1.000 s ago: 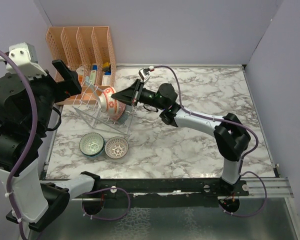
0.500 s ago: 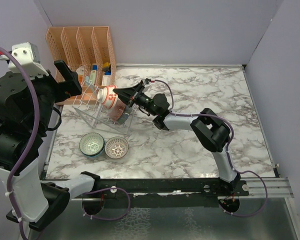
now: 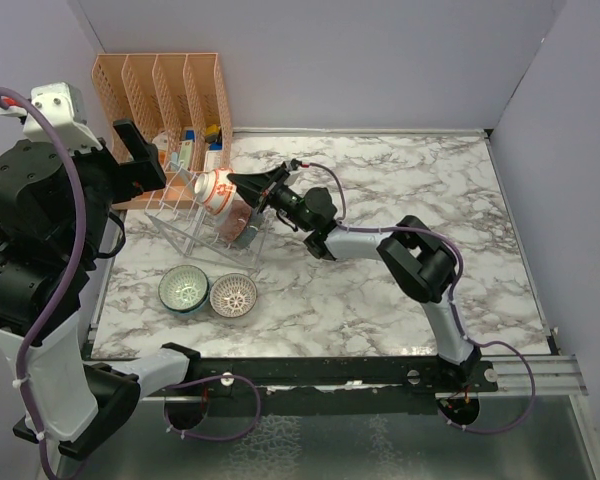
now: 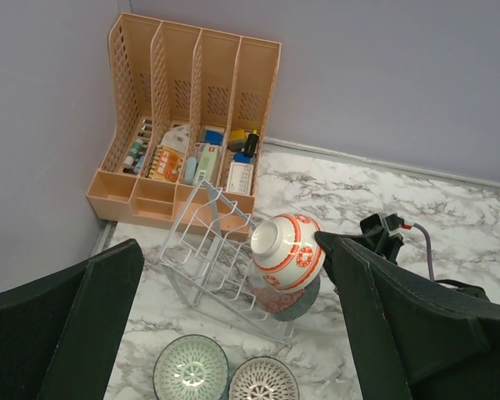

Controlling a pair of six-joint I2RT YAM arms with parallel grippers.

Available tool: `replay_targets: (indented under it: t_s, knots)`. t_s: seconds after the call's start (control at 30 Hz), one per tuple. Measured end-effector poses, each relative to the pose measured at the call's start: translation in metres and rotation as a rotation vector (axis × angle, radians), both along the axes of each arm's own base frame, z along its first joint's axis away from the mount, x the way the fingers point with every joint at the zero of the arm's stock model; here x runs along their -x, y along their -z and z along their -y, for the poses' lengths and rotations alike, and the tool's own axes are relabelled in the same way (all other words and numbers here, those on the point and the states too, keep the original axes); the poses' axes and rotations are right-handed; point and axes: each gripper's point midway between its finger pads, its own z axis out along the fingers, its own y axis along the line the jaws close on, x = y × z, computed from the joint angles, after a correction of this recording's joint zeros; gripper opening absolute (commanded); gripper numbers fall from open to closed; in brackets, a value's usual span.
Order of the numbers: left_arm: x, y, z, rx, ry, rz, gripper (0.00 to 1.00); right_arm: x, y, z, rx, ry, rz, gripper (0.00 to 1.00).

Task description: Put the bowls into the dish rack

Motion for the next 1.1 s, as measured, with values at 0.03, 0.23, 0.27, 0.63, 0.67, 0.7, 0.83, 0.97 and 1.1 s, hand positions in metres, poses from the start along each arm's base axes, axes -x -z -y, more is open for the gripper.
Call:
replay_targets:
  t_s: [0.03,0.23,0.27,0.63,0.67,0.7,0.83,0.97,1.1]
  knots:
    - [0.000,0.000,0.000,-0.001,0.000,-0.001,0.99,0.000,0.001,0.000,0.000,-0.001,-0.005,0.01]
    - [-0.001,0.003,0.001,-0.006,0.003,-0.010,0.99,-0.004,0.018,-0.004,0.019,-0.008,-0.042,0.01]
    - [-0.001,0.003,0.001,-0.006,0.004,-0.010,0.99,-0.004,0.021,-0.005,0.022,-0.009,-0.049,0.02]
    - [-0.002,0.005,0.002,-0.009,0.006,-0.018,0.99,-0.008,0.046,-0.008,0.050,-0.012,-0.092,0.03]
    - [-0.002,0.005,0.002,-0.009,0.006,-0.019,0.99,-0.008,0.048,-0.008,0.053,-0.013,-0.097,0.04]
    - [-0.003,0.006,0.002,-0.009,0.006,-0.020,0.99,-0.008,0.049,-0.008,0.054,-0.013,-0.102,0.04]
    - [-0.003,0.007,0.002,-0.011,0.006,-0.024,0.99,-0.008,0.053,-0.008,0.059,-0.015,-0.110,0.06]
    - [-0.004,0.009,0.002,-0.013,0.006,-0.031,0.99,-0.010,0.063,-0.010,0.068,-0.019,-0.129,0.09]
    - [-0.004,0.012,0.003,-0.017,0.006,-0.042,0.99,-0.011,0.074,-0.012,0.080,-0.024,-0.147,0.12]
